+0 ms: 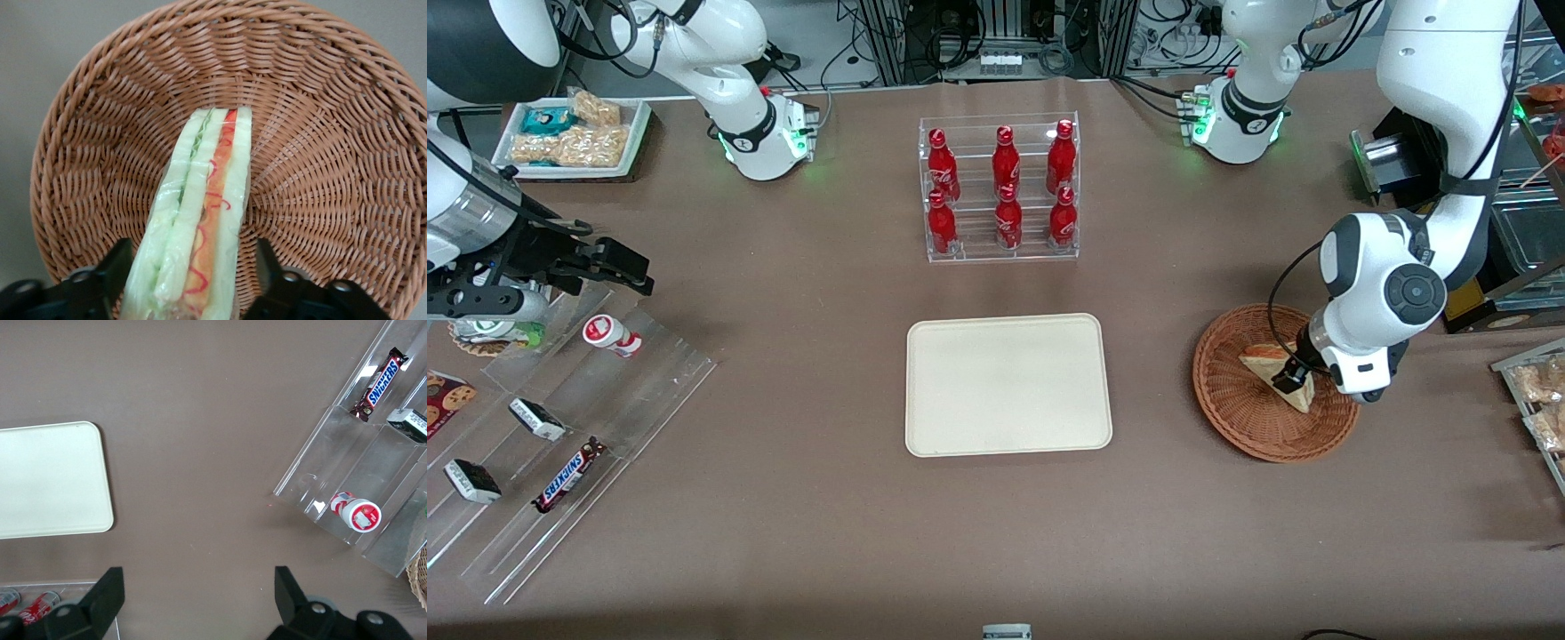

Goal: Place sandwich from basket to tray
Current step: 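Close the left gripper on the wrapped sandwich and lift it, then carry the sandwich with the left gripper over the cream tray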

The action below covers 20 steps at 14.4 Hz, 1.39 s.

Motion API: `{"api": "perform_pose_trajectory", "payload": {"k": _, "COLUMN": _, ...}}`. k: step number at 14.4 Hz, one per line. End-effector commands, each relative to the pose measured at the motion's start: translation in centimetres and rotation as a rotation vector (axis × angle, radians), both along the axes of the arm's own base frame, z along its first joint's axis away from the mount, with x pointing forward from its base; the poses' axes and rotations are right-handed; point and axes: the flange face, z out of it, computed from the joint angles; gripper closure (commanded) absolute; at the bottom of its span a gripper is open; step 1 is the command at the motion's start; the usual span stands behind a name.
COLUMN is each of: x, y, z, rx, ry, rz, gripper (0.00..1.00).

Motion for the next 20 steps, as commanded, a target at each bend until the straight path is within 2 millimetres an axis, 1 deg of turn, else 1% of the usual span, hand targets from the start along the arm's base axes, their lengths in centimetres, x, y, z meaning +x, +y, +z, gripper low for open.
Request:
{"api": "perform_pose_trajectory", "payload": {"k": 1, "x": 0.4, "y": -0.6, "z": 1.3, "rx": -0.013, "ry": -0.014, "rz": 0.026, "gripper": 0.97}}
{"api": "perform_pose_trajectory", "payload": {"k": 2, "x": 0.6, "y": -0.7, "z": 2.3, "rx": -0.014, "ry": -0.012, "rz": 0.011, "gripper": 0.97}}
{"api": "perform_pose_trajectory", "payload": {"k": 4, "x": 1.9, "y": -1.5, "z": 4.7, "rx": -0.008, "ry": 0.004, "rz": -0.021, "gripper": 0.98}}
{"api": "perform_pose_trajectory", "payload": {"k": 6, "x": 2.8, "y": -5.2, "z": 6.9, "rx": -0.008, "ry": 0.029, "rz": -0.139, "gripper": 0.99}}
{"api": "perform_pose_trajectory", "payload": {"k": 8, "x": 3.4, "y": -8.9, "z": 8.9, "rx": -0.017, "ry": 0.003, "rz": -0.224, "gripper": 1.00}}
{"api": "perform_pose_trajectory", "payload": {"k": 9, "x": 3.7, "y": -10.6, "z": 9.0, "rx": -0.020, "ry": -0.003, "rz": -0.262, "gripper": 1.00}}
{"api": "perform_pose_trajectory", "payload": {"k": 11, "x": 3.4, "y": -16.4, "z": 8.9, "rx": -0.031, "ry": -0.018, "rz": -0.359, "gripper": 1.00}}
{"api": "perform_pose_trajectory", "payload": {"k": 14, "x": 4.2, "y": -25.4, "z": 7.7, "rx": -0.049, "ry": -0.047, "rz": -0.543, "gripper": 1.00}}
{"api": "perform_pose_trajectory", "payload": {"k": 16, "x": 4.7, "y": -30.3, "z": 7.4, "rx": -0.065, "ry": -0.077, "rz": -0.687, "gripper": 0.99}}
{"api": "perform_pose_trajectory", "payload": {"k": 18, "x": 4.0, "y": -35.1, "z": 6.6, "rx": -0.076, "ry": -0.095, "rz": -0.773, "gripper": 0.99}}
{"api": "perform_pose_trajectory", "payload": {"k": 20, "x": 3.2, "y": -39.3, "z": 5.8, "rx": -0.090, "ry": -0.129, "rz": -0.817, "gripper": 0.99}}
